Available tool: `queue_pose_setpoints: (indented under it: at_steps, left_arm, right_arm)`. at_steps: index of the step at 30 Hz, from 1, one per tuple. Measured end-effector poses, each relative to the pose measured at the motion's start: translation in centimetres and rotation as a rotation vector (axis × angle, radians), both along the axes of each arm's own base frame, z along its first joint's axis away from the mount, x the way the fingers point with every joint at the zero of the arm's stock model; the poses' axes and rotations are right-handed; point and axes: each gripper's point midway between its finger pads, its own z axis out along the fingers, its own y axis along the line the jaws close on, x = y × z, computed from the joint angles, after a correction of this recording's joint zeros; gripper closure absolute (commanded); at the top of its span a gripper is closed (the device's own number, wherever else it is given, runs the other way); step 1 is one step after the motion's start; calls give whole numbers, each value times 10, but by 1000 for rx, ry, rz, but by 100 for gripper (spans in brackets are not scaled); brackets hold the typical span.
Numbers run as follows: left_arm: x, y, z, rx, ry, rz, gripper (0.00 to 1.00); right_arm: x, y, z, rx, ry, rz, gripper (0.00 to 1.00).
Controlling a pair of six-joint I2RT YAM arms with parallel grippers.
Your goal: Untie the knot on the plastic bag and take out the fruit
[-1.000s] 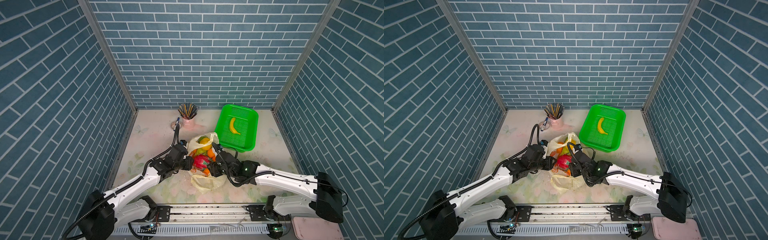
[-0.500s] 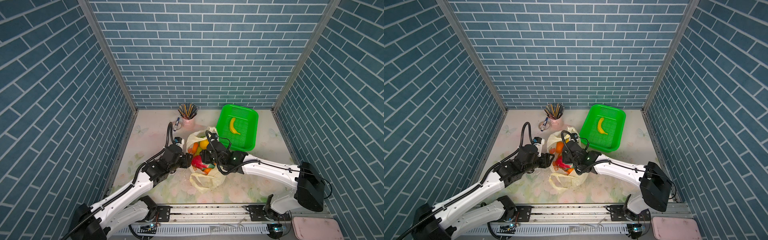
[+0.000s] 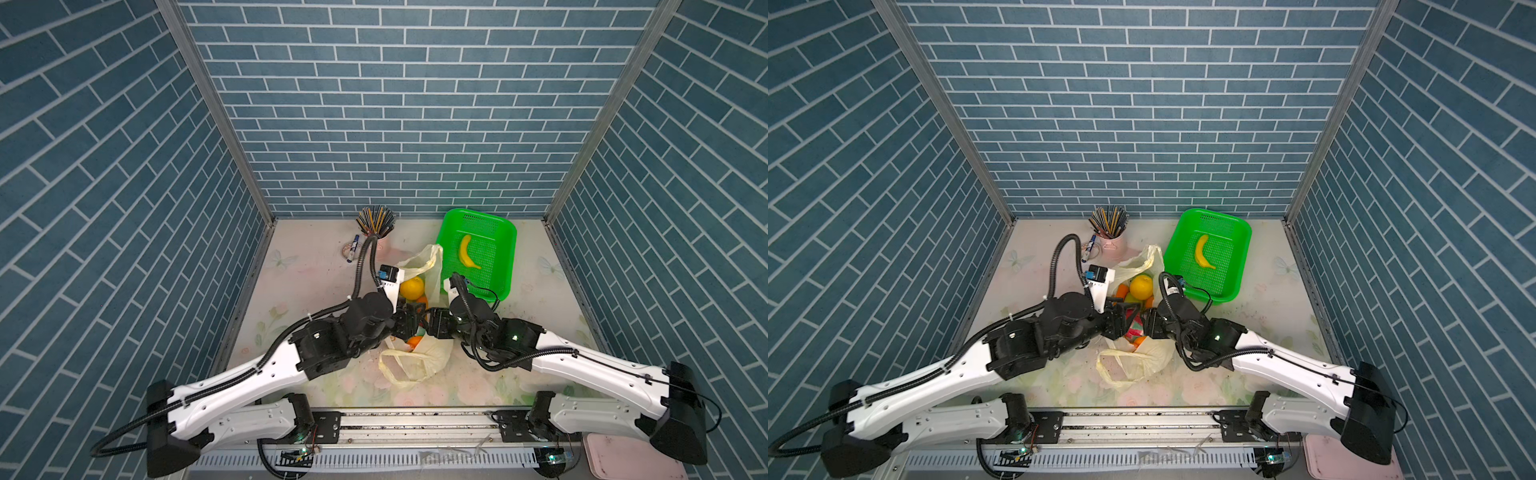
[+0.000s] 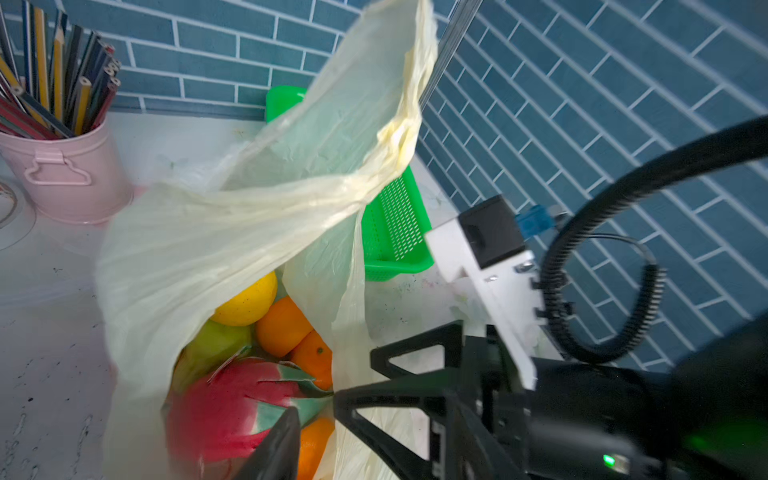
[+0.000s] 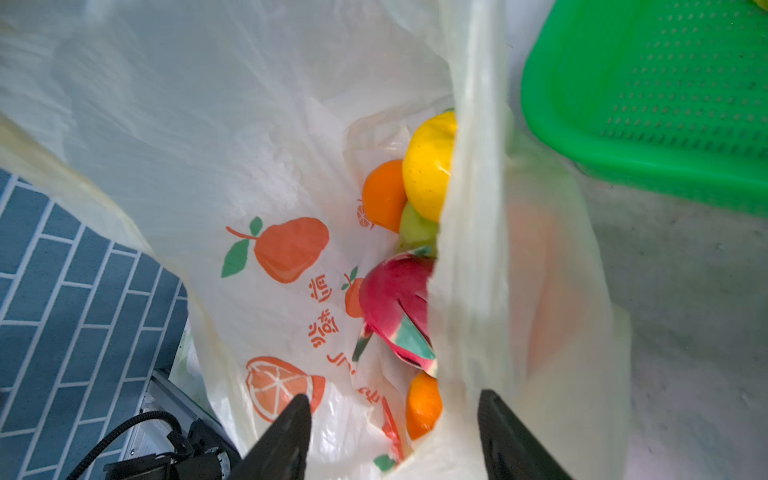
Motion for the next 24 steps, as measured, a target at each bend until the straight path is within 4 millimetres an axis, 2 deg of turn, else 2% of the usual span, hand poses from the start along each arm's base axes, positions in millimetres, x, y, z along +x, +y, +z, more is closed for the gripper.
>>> queue_pose_setpoints:
  at_steps: [7,13,17,19,21,24]
  left_arm:
    - [28,-19,-72,246,49,11,41]
    - [72,-6,-102,339,35,86,41]
    - [103,5,-129,415,47,126,39]
    - [119,10,-142,444,63,140,35]
    - [132,11,-151,462,73,146,25]
    - [149,5,-160,472,73,136,15]
  right_arm:
    - [-14,-37,-15,-11,37,-61,35]
    - [-15,-46,-9,6,27,-90,35]
    - [-14,-48,-11,-3,26,-96,35]
    - [-14,-48,-12,-9,27,-97,35]
    - [-14,-48,-13,-14,29,-99,34]
    - [-13,-48,-15,-23,32,-99,34]
